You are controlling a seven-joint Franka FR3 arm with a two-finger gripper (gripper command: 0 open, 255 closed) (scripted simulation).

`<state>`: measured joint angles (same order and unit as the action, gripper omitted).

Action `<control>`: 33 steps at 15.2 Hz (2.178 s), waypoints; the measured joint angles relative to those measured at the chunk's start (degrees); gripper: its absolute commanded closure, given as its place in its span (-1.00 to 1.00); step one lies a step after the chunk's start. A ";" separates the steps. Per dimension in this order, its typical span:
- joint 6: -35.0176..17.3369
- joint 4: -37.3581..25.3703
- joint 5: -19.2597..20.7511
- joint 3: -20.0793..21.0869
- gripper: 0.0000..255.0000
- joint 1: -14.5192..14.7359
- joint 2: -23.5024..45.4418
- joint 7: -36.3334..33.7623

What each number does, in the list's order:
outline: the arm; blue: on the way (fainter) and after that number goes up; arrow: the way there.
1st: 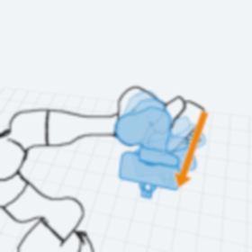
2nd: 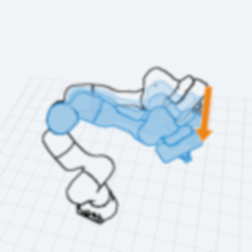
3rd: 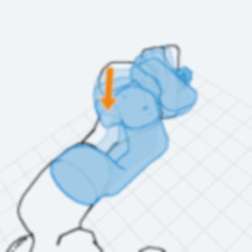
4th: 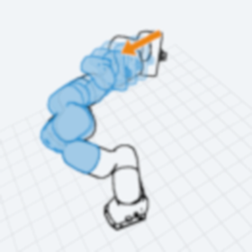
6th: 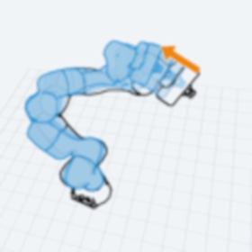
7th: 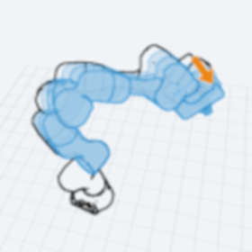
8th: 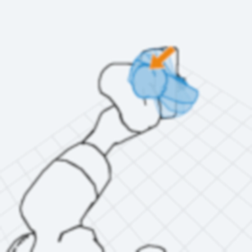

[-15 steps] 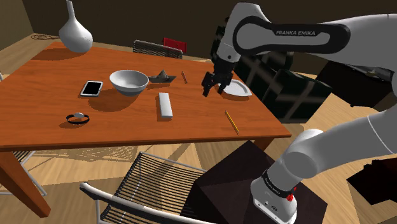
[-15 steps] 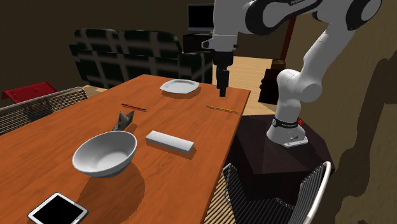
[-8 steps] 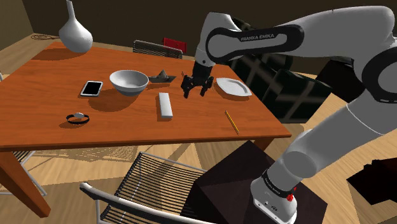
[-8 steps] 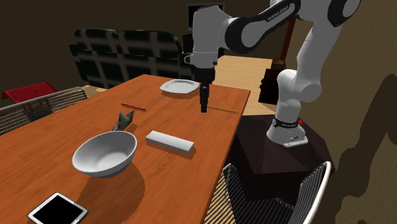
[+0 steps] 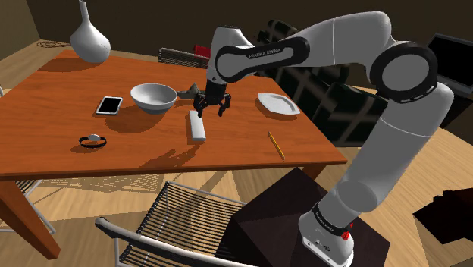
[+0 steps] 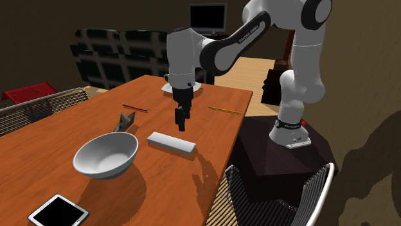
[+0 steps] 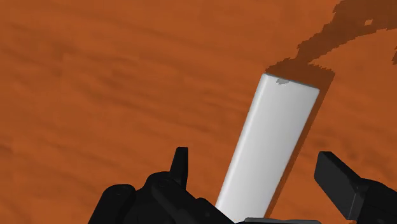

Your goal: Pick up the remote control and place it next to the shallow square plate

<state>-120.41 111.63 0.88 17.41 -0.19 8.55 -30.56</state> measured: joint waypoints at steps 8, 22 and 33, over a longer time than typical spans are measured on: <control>-1.11 -11.16 4.73 -1.23 -1.00 2.44 13.27 -6.37; -4.55 -9.97 5.54 -1.57 1.00 2.82 15.57 -7.00; -3.30 -10.60 5.31 -1.45 1.00 2.79 14.95 -6.92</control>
<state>-123.72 101.03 6.19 15.96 2.60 23.51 -37.48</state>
